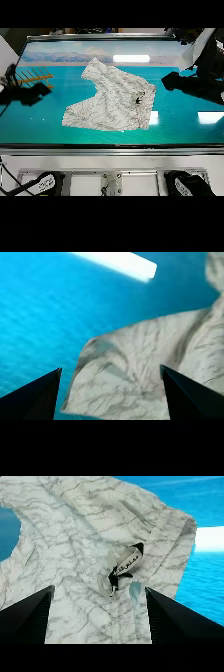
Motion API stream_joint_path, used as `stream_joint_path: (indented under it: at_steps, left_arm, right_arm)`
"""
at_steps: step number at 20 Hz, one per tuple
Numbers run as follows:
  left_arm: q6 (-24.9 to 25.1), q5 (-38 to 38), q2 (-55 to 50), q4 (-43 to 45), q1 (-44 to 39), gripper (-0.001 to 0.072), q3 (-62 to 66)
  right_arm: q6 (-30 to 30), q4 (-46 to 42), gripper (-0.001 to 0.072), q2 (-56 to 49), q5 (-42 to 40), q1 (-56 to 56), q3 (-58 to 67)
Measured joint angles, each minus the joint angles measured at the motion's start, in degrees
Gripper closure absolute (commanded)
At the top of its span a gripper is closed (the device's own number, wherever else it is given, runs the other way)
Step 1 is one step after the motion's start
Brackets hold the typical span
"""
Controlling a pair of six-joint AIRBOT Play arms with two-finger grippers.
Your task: Fold the clothes and pants, and hang the long-sleeved shirts on hangers.
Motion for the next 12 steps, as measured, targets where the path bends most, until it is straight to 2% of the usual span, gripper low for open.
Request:
stream_joint_path:
  at_steps: [3, 6, 12]
  left_arm:
    - [-2.12, 4.15, 3.98, -0.57, 4.61, 0.0034, -14.12]
    - [-2.25, 8.09, 5.22, -4.09, 6.56, 0.0034, -23.04]
    - [-0.85, 12.04, 0.79, -9.22, 3.87, 0.0034, -27.41]
  right_arm:
    - [-0.37, 0.35, 0.0082, 2.82, 1.44, 0.87, -1.90]
    - [-0.35, 0.94, 0.0083, 3.78, 1.92, 1.36, -2.62]
    - [-0.37, 1.42, 0.0082, 4.11, 2.34, 1.55, -2.99]
